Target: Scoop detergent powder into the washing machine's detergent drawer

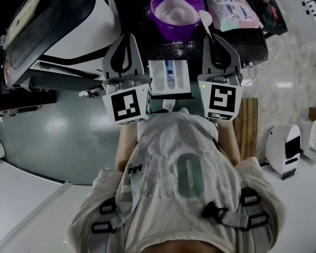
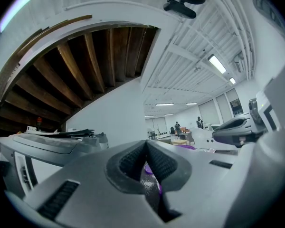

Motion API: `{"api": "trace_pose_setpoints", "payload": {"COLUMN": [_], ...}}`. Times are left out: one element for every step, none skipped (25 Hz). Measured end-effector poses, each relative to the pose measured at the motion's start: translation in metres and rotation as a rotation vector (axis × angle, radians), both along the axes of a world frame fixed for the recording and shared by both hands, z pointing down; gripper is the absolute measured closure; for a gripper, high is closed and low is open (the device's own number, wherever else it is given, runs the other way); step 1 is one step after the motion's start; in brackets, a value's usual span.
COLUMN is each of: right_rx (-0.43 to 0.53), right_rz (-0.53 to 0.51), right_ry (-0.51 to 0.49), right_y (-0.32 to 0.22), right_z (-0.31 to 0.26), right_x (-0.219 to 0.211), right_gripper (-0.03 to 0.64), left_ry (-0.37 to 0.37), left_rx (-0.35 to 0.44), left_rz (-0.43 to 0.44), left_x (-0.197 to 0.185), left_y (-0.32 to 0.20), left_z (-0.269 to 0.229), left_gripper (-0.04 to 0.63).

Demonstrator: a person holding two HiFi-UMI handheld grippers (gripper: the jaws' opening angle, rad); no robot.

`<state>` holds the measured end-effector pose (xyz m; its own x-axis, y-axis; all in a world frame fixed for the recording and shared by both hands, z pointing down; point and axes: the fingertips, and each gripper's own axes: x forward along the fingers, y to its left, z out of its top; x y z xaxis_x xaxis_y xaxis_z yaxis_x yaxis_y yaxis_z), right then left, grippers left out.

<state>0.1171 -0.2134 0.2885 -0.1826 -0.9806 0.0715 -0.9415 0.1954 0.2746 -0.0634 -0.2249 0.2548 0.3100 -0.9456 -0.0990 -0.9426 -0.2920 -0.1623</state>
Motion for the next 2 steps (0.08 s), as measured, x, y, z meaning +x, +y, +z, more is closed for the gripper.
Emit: {"api": "trace_pose_setpoints", "payload": {"right_rx": [0.000, 0.000], "right_rz": [0.000, -0.001], "right_ry": [-0.001, -0.002], "right_y": [-0.0001, -0.0001], "right_z": [0.0000, 0.0000], "right_x": [0.0002, 0.0004], "right_gripper": [0.606, 0.606], "left_ry": [0.000, -0.001], "left_rx": [0.000, 0.000], "left_rz": [0.000, 0.000], "left_x": [0.0002, 0.0004], "left_y": [-0.0001, -0.0001], "left_z": [0.0000, 0.0001], "left_gripper": [0.574, 0.574]}}
